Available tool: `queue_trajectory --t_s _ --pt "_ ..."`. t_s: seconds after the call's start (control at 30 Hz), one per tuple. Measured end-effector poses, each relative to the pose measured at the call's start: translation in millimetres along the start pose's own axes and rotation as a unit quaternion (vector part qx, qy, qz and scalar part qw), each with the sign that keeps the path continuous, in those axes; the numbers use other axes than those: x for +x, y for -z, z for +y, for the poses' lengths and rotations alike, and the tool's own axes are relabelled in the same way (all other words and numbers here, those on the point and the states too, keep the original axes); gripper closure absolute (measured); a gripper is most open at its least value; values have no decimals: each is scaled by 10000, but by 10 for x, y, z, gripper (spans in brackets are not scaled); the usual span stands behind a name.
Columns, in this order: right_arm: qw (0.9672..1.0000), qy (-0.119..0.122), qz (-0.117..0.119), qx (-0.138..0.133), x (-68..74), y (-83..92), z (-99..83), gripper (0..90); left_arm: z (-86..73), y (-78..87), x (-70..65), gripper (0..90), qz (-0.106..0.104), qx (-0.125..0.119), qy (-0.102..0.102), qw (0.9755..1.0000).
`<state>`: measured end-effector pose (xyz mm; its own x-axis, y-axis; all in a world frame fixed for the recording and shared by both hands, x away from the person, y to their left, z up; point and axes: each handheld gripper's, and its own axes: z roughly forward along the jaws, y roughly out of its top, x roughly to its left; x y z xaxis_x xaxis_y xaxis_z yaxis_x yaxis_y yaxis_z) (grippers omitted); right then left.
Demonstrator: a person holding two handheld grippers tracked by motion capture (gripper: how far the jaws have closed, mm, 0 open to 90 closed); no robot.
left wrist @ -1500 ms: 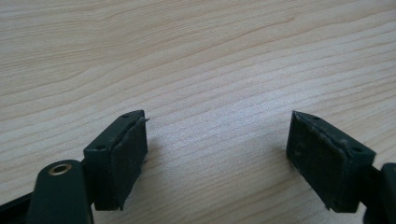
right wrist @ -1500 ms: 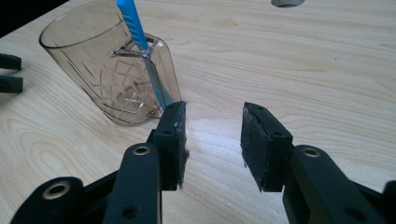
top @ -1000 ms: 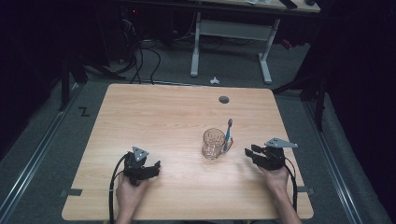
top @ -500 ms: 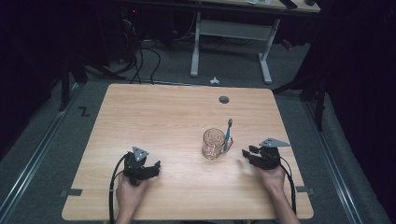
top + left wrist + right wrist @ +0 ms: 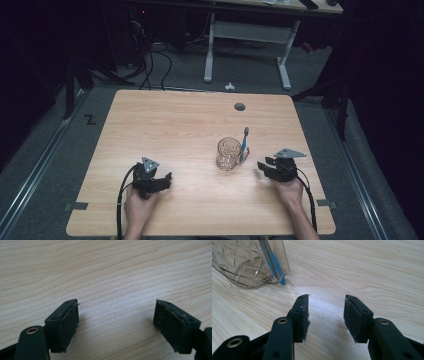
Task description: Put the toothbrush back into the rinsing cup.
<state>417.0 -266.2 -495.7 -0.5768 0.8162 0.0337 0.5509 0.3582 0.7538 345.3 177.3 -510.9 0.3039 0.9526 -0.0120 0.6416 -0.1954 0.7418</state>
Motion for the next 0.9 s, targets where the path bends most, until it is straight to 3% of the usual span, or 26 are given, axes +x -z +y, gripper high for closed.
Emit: queue_trajectory --t_s 0.33,0.47,0.67,0.9 --pt "9996 162 -118 223 33 -63 -22 519 0 0 0 210 0 0 0 10000" --pt "9997 159 -117 112 31 -71 -47 501 0 0 0 210 0 0 0 10000" --pt "9995 154 -227 147 50 -62 -60 430 0 0 0 210 0 -1 1 10000" --pt "9995 144 -247 153 51 -57 -64 421 0 0 0 210 1 0 -1 10000"
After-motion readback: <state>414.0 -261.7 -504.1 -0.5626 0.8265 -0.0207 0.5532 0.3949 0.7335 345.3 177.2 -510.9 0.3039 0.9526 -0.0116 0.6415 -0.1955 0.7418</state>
